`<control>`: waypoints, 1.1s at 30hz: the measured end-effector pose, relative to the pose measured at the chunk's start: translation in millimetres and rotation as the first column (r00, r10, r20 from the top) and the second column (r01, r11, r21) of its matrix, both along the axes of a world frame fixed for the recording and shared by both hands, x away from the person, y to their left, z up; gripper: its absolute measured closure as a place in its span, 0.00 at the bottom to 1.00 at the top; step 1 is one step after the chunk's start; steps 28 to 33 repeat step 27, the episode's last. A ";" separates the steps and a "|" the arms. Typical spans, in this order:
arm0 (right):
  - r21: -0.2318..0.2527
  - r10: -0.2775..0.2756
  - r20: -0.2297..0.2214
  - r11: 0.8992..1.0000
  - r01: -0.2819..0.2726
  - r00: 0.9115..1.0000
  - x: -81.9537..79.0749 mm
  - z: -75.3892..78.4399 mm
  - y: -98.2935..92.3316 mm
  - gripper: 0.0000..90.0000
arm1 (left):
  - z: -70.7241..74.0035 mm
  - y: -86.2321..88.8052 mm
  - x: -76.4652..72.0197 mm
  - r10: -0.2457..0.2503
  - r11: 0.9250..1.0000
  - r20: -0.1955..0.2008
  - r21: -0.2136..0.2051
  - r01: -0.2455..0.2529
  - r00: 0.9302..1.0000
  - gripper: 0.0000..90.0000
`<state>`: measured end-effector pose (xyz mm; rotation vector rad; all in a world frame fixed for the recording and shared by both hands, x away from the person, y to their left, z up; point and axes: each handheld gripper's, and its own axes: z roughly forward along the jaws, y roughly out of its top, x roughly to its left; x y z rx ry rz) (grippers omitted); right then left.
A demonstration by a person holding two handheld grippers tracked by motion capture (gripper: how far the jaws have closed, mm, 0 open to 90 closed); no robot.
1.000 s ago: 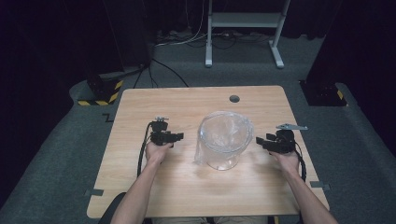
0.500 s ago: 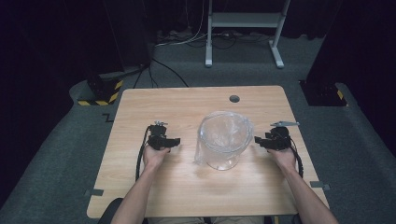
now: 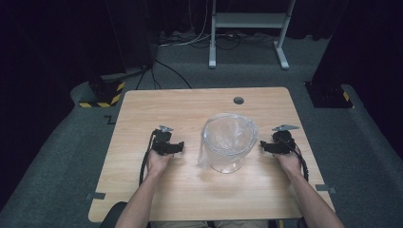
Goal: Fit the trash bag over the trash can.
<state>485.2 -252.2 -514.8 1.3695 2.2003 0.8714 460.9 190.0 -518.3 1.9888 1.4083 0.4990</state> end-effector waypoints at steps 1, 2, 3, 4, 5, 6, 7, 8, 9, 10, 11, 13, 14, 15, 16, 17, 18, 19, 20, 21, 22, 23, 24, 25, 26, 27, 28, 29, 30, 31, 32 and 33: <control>0.004 -0.005 0.000 1.000 0.005 1.000 0.0 -0.5 0.8 0.37 | -0.5 -1.3 -0.4 -0.009 1.000 0.005 0.017 0.009 1.000 0.27; 0.005 -0.007 0.003 1.000 0.007 1.000 -0.3 -0.8 1.2 0.37 | -1.1 -3.0 -0.7 -0.017 0.999 0.009 0.035 0.017 1.000 0.26; 0.006 -0.006 0.008 1.000 0.006 1.000 -0.2 -1.4 0.9 0.36 | -1.8 -4.2 -0.9 -0.018 0.999 0.013 0.042 0.018 1.000 0.24; 0.009 -0.006 0.010 1.000 0.006 1.000 -0.2 -1.8 0.8 0.35 | -3.0 -5.1 -0.6 -0.022 0.999 0.022 0.050 0.021 1.000 0.23; 0.022 -0.003 0.039 1.000 0.002 0.999 -1.4 -4.9 -0.3 0.33 | -3.7 -5.0 -0.4 -0.022 0.999 0.028 0.047 0.021 0.999 0.21; 0.033 0.001 0.066 0.999 -0.003 0.998 -2.5 -7.6 -1.4 0.33 | -5.0 -4.6 -0.3 -0.021 0.999 0.038 0.043 0.020 0.999 0.20; 0.037 0.002 0.067 0.999 -0.004 0.998 -2.7 -8.0 -1.9 0.32 | -7.2 -4.1 -1.3 -0.020 0.999 0.056 0.038 0.018 0.998 0.18; 0.037 0.005 0.068 0.999 -0.008 0.998 -2.2 -8.0 -1.9 0.32 | -8.5 -3.9 -1.5 -0.016 0.999 0.066 0.031 0.014 0.998 0.16; 0.036 0.006 0.068 0.999 -0.009 0.998 -2.1 -8.1 -1.8 0.32 | -8.5 -4.0 -1.4 -0.016 0.999 0.065 0.032 0.014 0.998 0.16; 0.036 0.006 0.068 0.999 -0.009 0.998 -2.0 -8.0 -1.8 0.32 | -8.5 -4.0 -1.4 -0.016 0.999 0.065 0.032 0.014 0.998 0.16; 0.036 0.006 0.068 0.999 -0.009 0.998 -2.1 -8.1 -1.8 0.32 | -8.5 -4.0 -1.4 -0.016 0.999 0.065 0.032 0.014 0.998 0.16; 0.035 0.006 0.068 0.999 -0.008 0.998 -2.1 -8.1 -1.7 0.32 | -8.5 -4.0 -1.4 -0.016 0.999 0.065 0.032 0.014 0.998 0.16; 0.035 0.005 0.068 0.999 -0.008 0.998 -2.1 -8.1 -1.6 0.32 | -8.5 -4.0 -1.4 -0.016 0.999 0.065 0.032 0.014 0.998 0.16; 0.035 0.005 0.068 0.999 -0.007 0.998 -2.1 -8.1 -1.5 0.32 | -8.5 -4.0 -1.4 -0.016 0.999 0.065 0.031 0.014 0.998 0.16; 0.035 0.004 0.067 0.999 -0.006 0.998 -2.1 -8.1 -1.4 0.32 | -8.5 -4.0 -1.4 -0.016 0.999 0.065 0.031 0.014 0.998 0.16; 0.035 0.003 0.067 0.999 -0.006 0.998 -2.2 -8.1 -1.4 0.32 | -8.5 -4.0 -1.5 -0.015 0.999 0.065 0.031 0.013 0.998 0.16; 0.035 0.003 0.067 0.999 -0.006 0.998 -2.1 -8.1 -1.4 0.31 | -8.5 -4.0 -1.5 -0.015 0.999 0.065 0.031 0.013 0.998 0.16; 0.035 0.003 0.068 0.999 -0.005 0.998 -2.1 -8.1 -1.4 0.31 | -8.5 -4.0 -1.5 -0.015 0.999 0.065 0.031 0.013 0.998 0.16; 0.035 0.002 0.067 0.999 -0.004 0.998 -2.1 -8.1 -1.3 0.31 | -8.4 -3.8 -1.5 -0.015 0.999 0.064 0.031 0.013 0.998 0.16; 0.035 0.001 0.067 0.999 -0.004 0.998 -2.1 -8.1 -1.3 0.31 | -8.4 -3.6 -1.4 -0.016 0.999 0.065 0.030 0.014 0.998 0.16; 0.036 0.001 0.067 0.999 -0.003 0.998 -2.1 -8.1 -1.2 0.31 | -8.4 -3.6 -1.4 -0.014 1.000 0.066 0.027 0.012 0.998 0.16; 0.036 0.001 0.066 0.999 -0.003 0.998 -2.1 -8.1 -1.2 0.31 | -8.5 -3.4 -1.4 -0.013 1.000 0.066 0.025 0.011 0.998 0.16; 0.036 0.001 0.066 0.999 -0.003 0.998 -2.0 -8.1 -1.1 0.31 | -8.5 -3.5 -1.4 -0.014 1.000 0.067 0.026 0.012 0.998 0.16; 0.035 0.001 0.067 0.999 -0.003 0.998 -2.0 -8.1 -1.2 0.31 | -8.5 -3.5 -1.4 -0.014 1.000 0.067 0.026 0.012 0.998 0.16; 0.035 0.001 0.067 0.999 -0.003 0.998 -2.0 -8.1 -1.2 0.31 | -8.5 -3.5 -1.4 -0.014 1.000 0.067 0.026 0.012 0.998 0.16; 0.035 0.000 0.067 0.999 -0.003 0.998 -2.0 -8.1 -1.1 0.31 | -8.5 -3.5 -1.4 -0.014 1.000 0.067 0.026 0.012 0.998 0.16; 0.035 0.000 0.067 0.999 -0.003 0.998 -2.0 -8.1 -1.1 0.31 | -8.5 -3.5 -1.4 -0.014 1.000 0.067 0.026 0.012 0.998 0.16; 0.035 0.000 0.067 0.999 -0.003 0.998 -2.0 -8.1 -1.1 0.31 | -8.5 -3.5 -1.4 -0.014 1.000 0.067 0.026 0.012 0.998 0.16; 0.035 0.000 0.067 0.999 -0.003 0.998 -2.0 -8.1 -1.1 0.31 | -8.5 -3.5 -1.4 -0.014 1.000 0.067 0.026 0.012 0.998 0.16; 0.035 0.000 0.067 0.999 -0.003 0.998 -2.0 -8.1 -1.1 0.31 | -8.5 -3.5 -1.4 -0.014 1.000 0.067 0.026 0.012 0.998 0.16; 0.035 0.000 0.067 0.999 -0.003 0.998 -2.0 -8.1 -1.1 0.31 | -8.5 -3.5 -1.4 -0.014 1.000 0.067 0.026 0.012 0.998 0.16; 0.035 0.000 0.067 0.999 -0.003 0.998 -2.0 -8.1 -1.1 0.31 | -8.5 -3.5 -1.4 -0.014 1.000 0.067 0.026 0.012 0.998 0.16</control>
